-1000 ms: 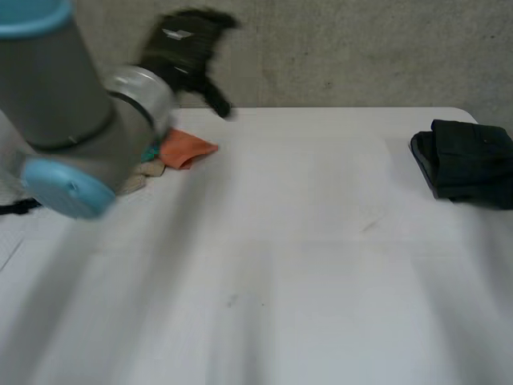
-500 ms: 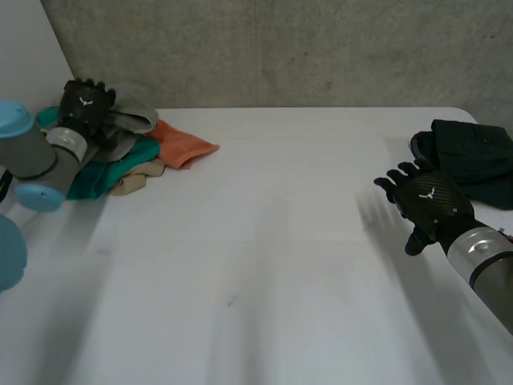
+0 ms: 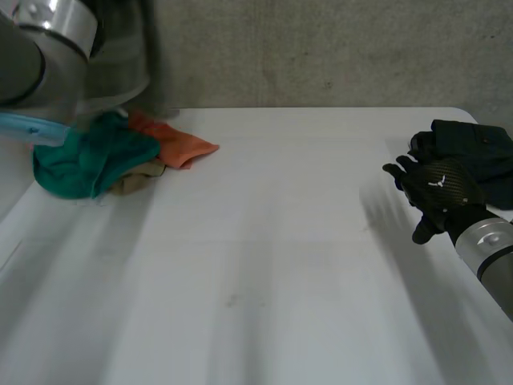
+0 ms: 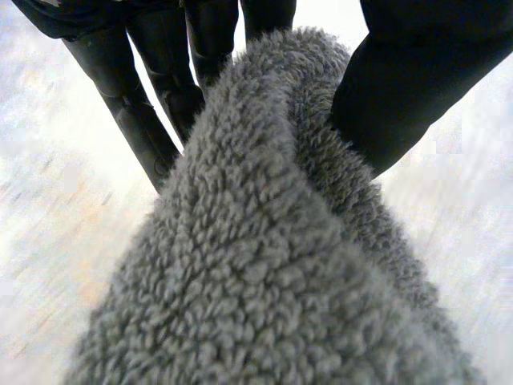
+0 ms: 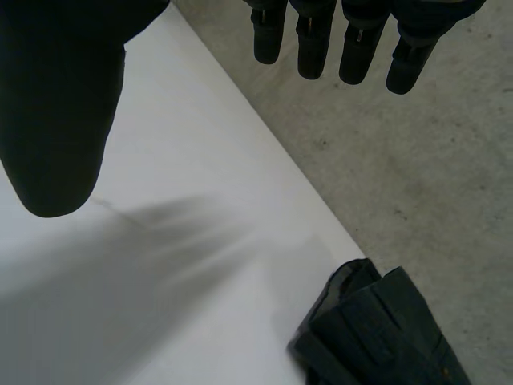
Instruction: Fold the laundry.
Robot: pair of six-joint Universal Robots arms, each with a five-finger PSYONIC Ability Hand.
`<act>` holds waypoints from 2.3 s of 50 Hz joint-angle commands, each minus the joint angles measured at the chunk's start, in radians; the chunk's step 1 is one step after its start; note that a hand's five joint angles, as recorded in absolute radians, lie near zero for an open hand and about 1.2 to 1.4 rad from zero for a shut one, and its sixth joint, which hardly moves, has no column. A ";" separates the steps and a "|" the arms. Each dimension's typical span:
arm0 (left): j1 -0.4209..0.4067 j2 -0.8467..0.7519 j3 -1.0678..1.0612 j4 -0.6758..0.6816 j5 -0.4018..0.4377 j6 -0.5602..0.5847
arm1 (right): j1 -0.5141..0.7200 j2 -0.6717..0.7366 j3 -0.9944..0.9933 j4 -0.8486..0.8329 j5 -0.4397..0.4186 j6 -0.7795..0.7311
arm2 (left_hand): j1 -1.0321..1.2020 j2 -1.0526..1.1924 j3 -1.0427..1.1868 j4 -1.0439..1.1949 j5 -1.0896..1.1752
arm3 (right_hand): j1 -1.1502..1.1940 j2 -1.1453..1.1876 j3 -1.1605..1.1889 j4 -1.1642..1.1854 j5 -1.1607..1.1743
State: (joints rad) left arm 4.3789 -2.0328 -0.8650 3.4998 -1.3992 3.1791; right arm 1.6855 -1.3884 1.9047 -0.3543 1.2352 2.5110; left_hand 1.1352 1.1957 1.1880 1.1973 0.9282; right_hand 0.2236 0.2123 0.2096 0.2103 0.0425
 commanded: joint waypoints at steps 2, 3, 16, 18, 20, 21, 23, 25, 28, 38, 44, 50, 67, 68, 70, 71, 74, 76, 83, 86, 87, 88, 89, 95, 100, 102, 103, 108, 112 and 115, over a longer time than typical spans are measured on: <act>-0.127 0.154 -0.158 -0.005 0.085 -0.134 | -0.012 -0.047 0.008 0.000 0.000 0.009 | 0.261 0.201 0.208 0.199 0.294 | -0.049 -0.038 -0.035 -0.036 -0.043; -0.156 0.151 -0.175 -0.013 0.085 -0.151 | -0.013 -0.050 0.008 0.001 0.000 0.012 | 0.261 0.201 0.208 0.199 0.294 | -0.049 -0.038 -0.035 -0.036 -0.043; -0.427 -0.164 -0.250 -0.142 0.062 -0.078 | -0.039 -0.057 -0.007 0.001 0.000 0.115 | 0.261 0.201 0.208 0.199 0.294 | -0.049 -0.038 -0.035 -0.036 -0.043; -0.429 -0.211 -0.241 -0.206 0.019 -0.001 | -0.066 -0.057 -0.007 0.003 -0.002 0.130 | 0.218 0.157 0.165 0.156 0.250 | -0.049 -0.038 -0.035 -0.036 -0.043; -0.429 -0.225 -0.233 -0.248 -0.023 0.054 | -0.079 -0.057 -0.009 0.006 -0.008 0.140 | 0.007 -0.053 -0.046 -0.055 0.040 | -0.049 -0.038 -0.035 -0.036 -0.043; -0.433 -0.228 -0.233 -0.264 -0.050 0.080 | -0.089 -0.057 -0.013 0.014 -0.016 0.149 | -0.078 -0.139 -0.131 -0.140 -0.046 | -0.049 -0.038 -0.035 -0.036 -0.043; -0.437 -0.228 -0.242 -0.304 -0.139 0.143 | -0.092 -0.058 -0.019 0.023 -0.025 0.154 | -0.313 -0.374 -0.366 -0.375 -0.281 | -0.049 -0.038 -0.035 -0.036 -0.043; -0.438 -0.219 -0.249 -0.318 -0.194 0.166 | -0.090 -0.057 -0.048 0.044 -0.052 0.151 | -0.454 -0.515 -0.507 -0.516 -0.422 | -0.049 -0.038 -0.035 -0.036 -0.043; -0.441 -0.175 -0.273 -0.340 -0.282 0.160 | -0.090 -0.047 -0.085 0.086 -0.091 0.143 | -0.598 -0.659 -0.651 -0.661 -0.566 | -0.049 -0.038 -0.035 -0.036 -0.043; -0.455 0.061 -0.537 -0.363 -0.360 -0.035 | -0.083 0.186 -0.426 0.274 -0.331 0.108 | -0.889 -0.950 -0.942 -0.951 -0.857 | -0.049 -0.038 -0.035 -0.036 -0.043; -0.447 0.124 -0.637 -0.363 -0.362 -0.183 | -0.061 0.303 -0.640 0.431 -0.425 0.040 | -0.889 -0.950 -0.942 -0.952 -0.857 | -0.049 -0.038 -0.035 -0.036 -0.043; -0.385 0.118 -0.698 -0.361 -0.345 -0.263 | 0.008 0.437 -0.759 0.534 -0.419 0.000 | -0.881 -0.941 -0.933 -0.943 -0.848 | -0.049 -0.038 -0.035 -0.036 -0.043; -0.529 0.071 -0.749 -0.309 -0.316 -0.232 | 0.072 0.422 -0.705 0.592 -0.168 -0.058 | -0.860 -0.921 -0.913 -0.922 -0.828 | -0.048 -0.036 -0.034 -0.034 -0.041; -0.538 0.063 -0.744 -0.300 -0.317 -0.216 | 0.071 0.413 -0.694 0.592 -0.158 -0.058 | -0.857 -0.918 -0.910 -0.919 -0.825 | -0.048 -0.036 -0.034 -0.034 -0.041; -0.547 0.043 -0.735 -0.294 -0.319 -0.193 | 0.069 0.393 -0.665 0.592 -0.135 -0.060 | -0.854 -0.915 -0.907 -0.916 -0.822 | -0.048 -0.036 -0.034 -0.034 -0.041; -0.556 0.033 -0.729 -0.292 -0.320 -0.179 | 0.069 0.390 -0.655 0.592 -0.132 -0.061 | -0.845 -0.906 -0.898 -0.908 -0.813 | -0.048 -0.036 -0.034 -0.034 -0.041; -0.601 -0.009 -0.689 -0.288 -0.326 -0.125 | 0.069 0.385 -0.610 0.594 -0.125 -0.066 | -0.822 -0.882 -0.875 -0.884 -0.789 | -0.048 -0.036 -0.034 -0.034 -0.041; -0.633 -0.047 -0.651 -0.283 -0.336 -0.085 | 0.069 0.385 -0.592 0.594 -0.128 -0.064 | -0.816 -0.876 -0.869 -0.878 -0.784 | -0.048 -0.036 -0.034 -0.034 -0.041; -0.657 -0.162 -0.530 -0.283 -0.437 -0.025 | 0.066 0.385 -0.533 0.590 -0.135 -0.061 | -0.699 -0.759 -0.752 -0.761 -0.666 | -0.048 -0.036 -0.034 -0.034 -0.041; -0.657 -0.187 -0.500 -0.286 -0.463 -0.025 | 0.068 0.387 -0.517 0.586 -0.143 -0.060 | -0.628 -0.689 -0.681 -0.691 -0.596 | -0.048 -0.036 -0.034 -0.034 -0.041; -0.657 -0.202 -0.484 -0.288 -0.469 -0.022 | 0.068 0.387 -0.513 0.583 -0.143 -0.060 | -0.573 -0.633 -0.626 -0.635 -0.540 | -0.048 -0.036 -0.034 -0.034 -0.041; -0.657 -0.210 -0.477 -0.288 -0.471 -0.022 | 0.069 0.387 -0.512 0.581 -0.143 -0.058 | -0.540 -0.601 -0.593 -0.603 -0.508 | -0.048 -0.036 -0.034 -0.034 -0.041; -0.656 -0.217 -0.471 -0.289 -0.471 -0.022 | 0.072 0.388 -0.510 0.580 -0.143 -0.058 | -0.496 -0.557 -0.549 -0.559 -0.464 | -0.045 -0.033 -0.031 -0.031 -0.038; -0.642 -0.234 -0.460 -0.289 -0.474 -0.022 | 0.079 0.405 -0.500 0.577 -0.141 -0.058 | -0.045 -0.106 -0.098 -0.107 -0.013 | -0.030 -0.019 -0.016 -0.017 -0.023; -0.628 -0.184 -0.473 -0.291 -0.475 -0.024 | 0.083 0.419 -0.493 0.567 -0.140 -0.049 | 0.203 0.142 0.150 0.140 0.235 | 0.181 0.192 0.195 0.194 0.187; -0.622 -0.143 -0.488 -0.291 -0.474 -0.024 | 0.092 0.420 -0.487 0.566 -0.141 -0.034 | 0.235 0.174 0.182 0.173 0.267 | 0.570 0.581 0.584 0.583 0.577; -0.612 -0.104 -0.503 -0.291 -0.472 -0.024 | 0.097 0.420 -0.486 0.564 -0.143 -0.028 | 0.261 0.200 0.208 0.199 0.293 | 0.767 0.778 0.781 0.780 0.773; -0.566 0.012 -0.537 -0.286 -0.471 -0.024 | 0.099 0.410 -0.484 0.558 -0.143 -0.003 | 0.261 0.201 0.208 0.199 0.294 | 1.173 1.184 1.187 1.186 1.179; -0.460 0.077 -0.539 -0.286 -0.466 -0.024 | 0.092 0.364 -0.472 0.563 -0.144 -0.001 | 0.261 0.201 0.208 0.199 0.294 | 1.173 1.184 1.187 1.186 1.179; -0.362 0.101 -0.525 -0.286 -0.463 -0.021 | 0.089 0.252 -0.443 0.566 -0.134 -0.007 | 0.261 0.201 0.208 0.199 0.294 | 1.173 1.184 1.187 1.186 1.179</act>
State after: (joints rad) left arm 3.8620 -1.9965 -1.4006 3.2129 -1.8677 3.1553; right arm 1.7818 -1.0027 1.4285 0.2066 1.0932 2.5076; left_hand 1.0947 1.1827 1.1659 1.1968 0.9604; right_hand 1.0276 1.1513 1.1650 1.1917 0.9497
